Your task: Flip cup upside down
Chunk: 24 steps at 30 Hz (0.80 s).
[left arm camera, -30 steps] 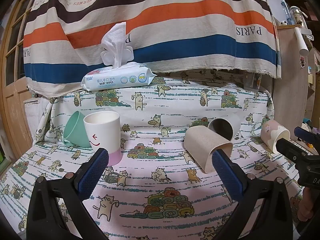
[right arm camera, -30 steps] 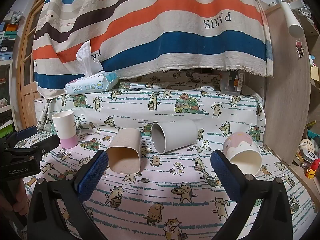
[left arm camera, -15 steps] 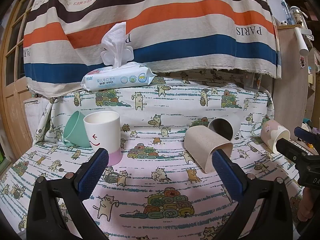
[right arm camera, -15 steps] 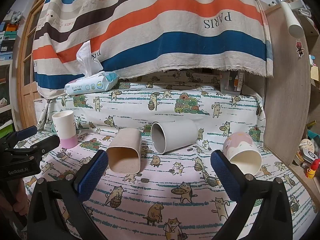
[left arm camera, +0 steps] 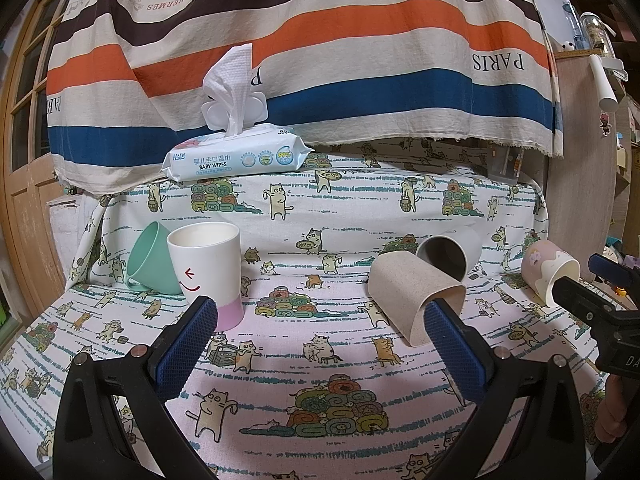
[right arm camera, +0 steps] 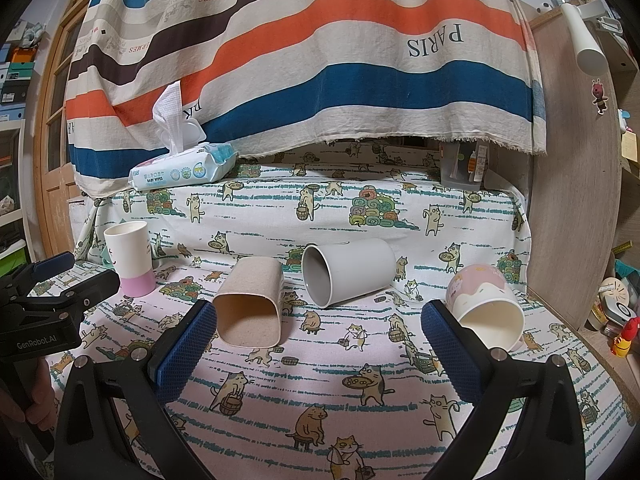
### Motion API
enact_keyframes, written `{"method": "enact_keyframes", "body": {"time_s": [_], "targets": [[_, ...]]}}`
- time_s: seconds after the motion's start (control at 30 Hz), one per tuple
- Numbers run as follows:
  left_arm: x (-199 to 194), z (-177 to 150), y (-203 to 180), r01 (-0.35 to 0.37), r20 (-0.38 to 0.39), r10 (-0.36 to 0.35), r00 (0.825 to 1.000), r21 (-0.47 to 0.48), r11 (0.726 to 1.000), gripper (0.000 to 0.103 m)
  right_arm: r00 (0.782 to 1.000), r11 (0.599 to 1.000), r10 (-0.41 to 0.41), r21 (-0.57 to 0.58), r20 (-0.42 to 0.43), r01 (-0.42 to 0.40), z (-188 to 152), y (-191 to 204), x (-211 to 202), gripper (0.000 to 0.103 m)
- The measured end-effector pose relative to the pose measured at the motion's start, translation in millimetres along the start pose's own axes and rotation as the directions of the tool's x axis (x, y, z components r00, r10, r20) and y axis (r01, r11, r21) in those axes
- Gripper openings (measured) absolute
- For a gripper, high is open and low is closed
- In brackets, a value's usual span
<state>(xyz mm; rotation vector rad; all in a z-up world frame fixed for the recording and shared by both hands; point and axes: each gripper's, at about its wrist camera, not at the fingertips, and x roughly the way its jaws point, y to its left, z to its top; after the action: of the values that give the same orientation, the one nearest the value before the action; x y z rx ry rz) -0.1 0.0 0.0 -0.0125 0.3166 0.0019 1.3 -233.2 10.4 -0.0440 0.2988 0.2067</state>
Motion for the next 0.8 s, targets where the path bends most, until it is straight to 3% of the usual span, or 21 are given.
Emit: {"method": "enact_keyframes", "body": {"time_s": [0.8], "targets": [[-0.5,-1.2,2.6,-0.001,-0.003,0.001,1.000,-0.004,1.000,0.103,1.000,1.000,0.000,0.000,0.000,0.000,0.6,1.0,0.4,0.103]]}}
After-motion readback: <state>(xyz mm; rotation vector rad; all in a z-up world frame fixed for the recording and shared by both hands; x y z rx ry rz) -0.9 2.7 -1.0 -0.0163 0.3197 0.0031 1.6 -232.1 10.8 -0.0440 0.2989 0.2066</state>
